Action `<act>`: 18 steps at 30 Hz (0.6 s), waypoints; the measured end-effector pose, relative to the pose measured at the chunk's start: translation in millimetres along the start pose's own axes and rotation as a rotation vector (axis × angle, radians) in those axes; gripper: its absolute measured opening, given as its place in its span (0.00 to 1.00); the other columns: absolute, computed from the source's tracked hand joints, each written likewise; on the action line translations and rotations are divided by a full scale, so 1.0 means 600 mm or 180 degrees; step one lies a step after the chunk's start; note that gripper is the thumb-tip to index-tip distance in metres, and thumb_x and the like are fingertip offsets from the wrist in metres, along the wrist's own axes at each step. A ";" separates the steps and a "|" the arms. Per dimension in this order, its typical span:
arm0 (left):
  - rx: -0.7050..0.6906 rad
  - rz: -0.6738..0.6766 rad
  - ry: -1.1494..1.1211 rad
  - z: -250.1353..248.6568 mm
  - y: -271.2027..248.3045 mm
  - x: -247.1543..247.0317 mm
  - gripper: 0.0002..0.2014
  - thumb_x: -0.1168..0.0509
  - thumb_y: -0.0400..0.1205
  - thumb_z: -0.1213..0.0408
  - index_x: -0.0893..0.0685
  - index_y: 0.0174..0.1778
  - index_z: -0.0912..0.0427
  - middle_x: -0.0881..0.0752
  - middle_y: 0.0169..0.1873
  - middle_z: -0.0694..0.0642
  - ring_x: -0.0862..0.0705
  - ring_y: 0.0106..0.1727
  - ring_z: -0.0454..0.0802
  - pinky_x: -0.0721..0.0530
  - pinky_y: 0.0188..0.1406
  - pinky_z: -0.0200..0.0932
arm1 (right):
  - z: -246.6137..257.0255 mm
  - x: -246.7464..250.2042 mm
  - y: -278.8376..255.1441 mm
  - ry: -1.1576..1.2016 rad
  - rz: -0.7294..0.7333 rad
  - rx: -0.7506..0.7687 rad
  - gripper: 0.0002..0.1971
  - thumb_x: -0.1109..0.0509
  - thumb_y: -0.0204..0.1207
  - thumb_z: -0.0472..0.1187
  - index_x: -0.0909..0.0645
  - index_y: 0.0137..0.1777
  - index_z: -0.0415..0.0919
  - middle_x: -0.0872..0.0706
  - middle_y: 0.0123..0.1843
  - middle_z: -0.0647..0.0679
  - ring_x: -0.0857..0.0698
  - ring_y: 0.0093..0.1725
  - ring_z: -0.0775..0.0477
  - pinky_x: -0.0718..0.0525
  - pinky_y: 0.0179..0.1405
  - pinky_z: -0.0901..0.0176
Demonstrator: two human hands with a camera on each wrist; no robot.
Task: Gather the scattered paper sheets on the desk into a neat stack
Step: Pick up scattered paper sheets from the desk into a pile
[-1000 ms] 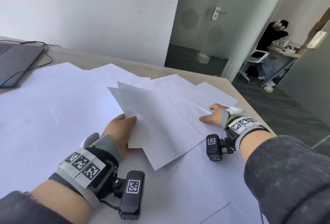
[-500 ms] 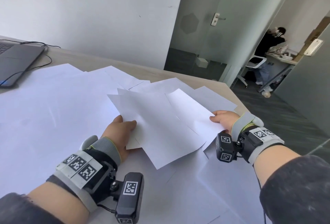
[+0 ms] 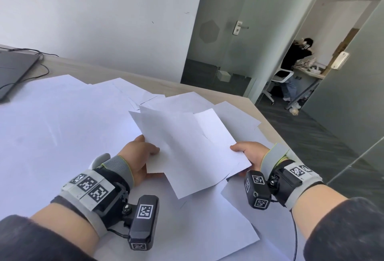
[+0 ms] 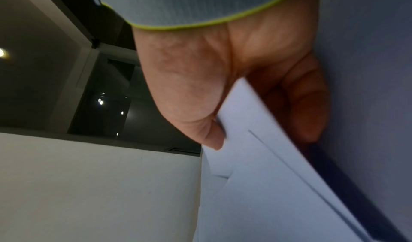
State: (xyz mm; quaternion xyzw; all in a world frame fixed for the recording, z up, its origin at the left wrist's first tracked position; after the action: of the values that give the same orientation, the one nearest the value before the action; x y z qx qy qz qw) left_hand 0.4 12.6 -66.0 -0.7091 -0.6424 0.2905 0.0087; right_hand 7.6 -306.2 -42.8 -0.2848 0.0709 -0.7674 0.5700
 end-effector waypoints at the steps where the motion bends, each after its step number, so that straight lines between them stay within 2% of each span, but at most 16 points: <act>1: 0.0024 0.0045 0.0051 0.001 -0.001 -0.002 0.22 0.46 0.81 0.82 0.19 0.68 0.61 0.13 0.54 0.67 0.12 0.46 0.66 0.10 0.41 0.68 | -0.006 -0.007 -0.003 0.0026 0.0022 -0.0105 0.09 0.30 0.82 0.39 0.18 0.42 0.36 0.13 0.24 0.42 0.15 0.19 0.44 0.19 0.17 0.61; 3: 0.0055 0.0115 0.0126 0.005 -0.002 -0.004 0.22 0.46 0.82 0.82 0.19 0.67 0.60 0.12 0.57 0.69 0.12 0.49 0.68 0.13 0.48 0.74 | -0.008 -0.022 -0.010 0.0056 0.0150 -0.0234 0.13 0.26 0.80 0.46 0.16 0.44 0.34 0.11 0.27 0.41 0.14 0.21 0.43 0.18 0.18 0.60; 6: 0.0129 0.0205 0.0169 0.008 -0.004 -0.009 0.21 0.45 0.84 0.80 0.19 0.68 0.59 0.12 0.59 0.70 0.11 0.50 0.68 0.13 0.51 0.75 | -0.005 -0.032 -0.005 -0.0050 0.0190 -0.0253 0.22 0.21 0.74 0.52 0.14 0.59 0.35 0.08 0.49 0.37 0.09 0.37 0.38 0.15 0.27 0.57; 7: 0.0139 0.0225 0.0169 0.008 -0.004 -0.009 0.21 0.45 0.84 0.80 0.19 0.68 0.60 0.12 0.60 0.70 0.12 0.51 0.68 0.13 0.51 0.73 | -0.002 -0.036 -0.007 -0.0059 0.0232 -0.0266 0.22 0.21 0.74 0.52 0.14 0.60 0.36 0.08 0.50 0.38 0.09 0.37 0.38 0.14 0.28 0.58; 10: 0.0163 0.0238 0.0135 0.009 -0.004 -0.011 0.20 0.45 0.85 0.80 0.20 0.69 0.60 0.12 0.60 0.70 0.11 0.49 0.67 0.11 0.47 0.67 | 0.006 -0.046 -0.011 -0.0045 0.0443 -0.0238 0.18 0.24 0.77 0.46 0.12 0.60 0.34 0.06 0.44 0.39 0.08 0.35 0.40 0.12 0.31 0.57; 13: 0.0205 0.0278 0.0147 0.009 -0.004 -0.012 0.17 0.43 0.87 0.75 0.21 0.70 0.58 0.11 0.60 0.67 0.10 0.47 0.66 0.09 0.39 0.64 | 0.016 -0.046 -0.006 -0.0014 0.0417 -0.0083 0.13 0.28 0.81 0.39 0.15 0.60 0.30 0.07 0.40 0.39 0.08 0.31 0.40 0.13 0.27 0.56; 16: 0.0233 0.0289 0.0093 0.008 -0.005 -0.012 0.16 0.41 0.87 0.72 0.20 0.70 0.57 0.11 0.62 0.66 0.09 0.49 0.66 0.09 0.42 0.65 | 0.023 -0.036 0.000 -0.0006 0.0199 0.0090 0.14 0.27 0.80 0.36 0.15 0.63 0.30 0.08 0.43 0.38 0.09 0.31 0.40 0.13 0.29 0.56; 18: 0.0245 0.0297 0.0094 0.008 -0.004 -0.013 0.17 0.43 0.87 0.73 0.20 0.70 0.57 0.12 0.63 0.67 0.10 0.49 0.66 0.09 0.44 0.66 | 0.021 -0.044 -0.003 -0.0024 0.0275 0.0013 0.13 0.25 0.78 0.38 0.14 0.58 0.31 0.08 0.43 0.37 0.09 0.31 0.39 0.12 0.28 0.55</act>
State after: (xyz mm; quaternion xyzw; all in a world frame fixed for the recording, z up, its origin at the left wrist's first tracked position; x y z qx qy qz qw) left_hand -4.0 4.3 -65.7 -0.7416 -0.5968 0.3045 0.0319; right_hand 17.3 -278.6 -41.0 -0.2831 0.0794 -0.7412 0.6035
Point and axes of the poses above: each hand's wrist, its own y-axis towards the middle knuckle, its own x-axis out of the back of the hand, z = x × y, the point moved 5 cm from there along y, towards the middle knuckle
